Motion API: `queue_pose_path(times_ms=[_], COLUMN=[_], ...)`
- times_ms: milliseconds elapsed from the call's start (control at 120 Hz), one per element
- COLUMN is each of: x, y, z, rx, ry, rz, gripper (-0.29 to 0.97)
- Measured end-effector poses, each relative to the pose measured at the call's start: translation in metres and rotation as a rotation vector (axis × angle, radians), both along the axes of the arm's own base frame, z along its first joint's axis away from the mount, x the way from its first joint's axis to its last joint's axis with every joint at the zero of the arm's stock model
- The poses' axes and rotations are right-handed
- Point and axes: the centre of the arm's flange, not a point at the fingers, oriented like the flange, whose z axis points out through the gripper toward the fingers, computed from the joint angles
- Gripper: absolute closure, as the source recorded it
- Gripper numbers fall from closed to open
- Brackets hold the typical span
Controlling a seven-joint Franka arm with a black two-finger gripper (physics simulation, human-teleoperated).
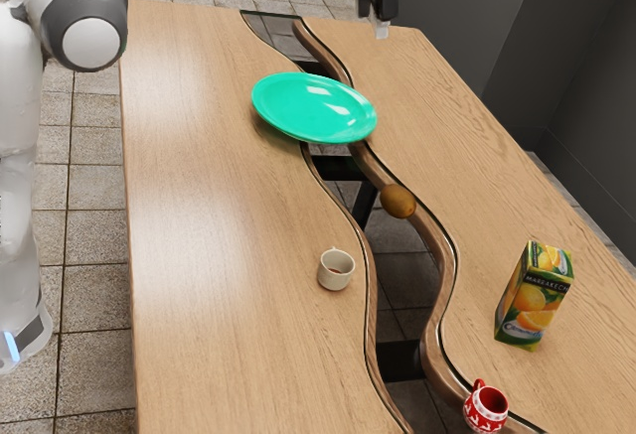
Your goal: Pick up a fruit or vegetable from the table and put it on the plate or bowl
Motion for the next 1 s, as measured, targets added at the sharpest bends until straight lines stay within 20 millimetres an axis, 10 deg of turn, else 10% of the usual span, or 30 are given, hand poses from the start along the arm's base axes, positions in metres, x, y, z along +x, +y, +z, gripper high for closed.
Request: queue_pose_path(times_ms=[200,333,583,1000], x=[0.047,0.076,0.127,0.138], y=[-0.008,-0.089,-0.038,-0.059], z=[-0.047,-0.086,-0.2,-0.22], rx=[0.051,0.126,0.114,0.11], ry=[0.046,0.134,0.277,0.288], rz=[-0.032,-0.136,-0.101,-0.183], gripper=[0.02,0.02,0.02,0.02])
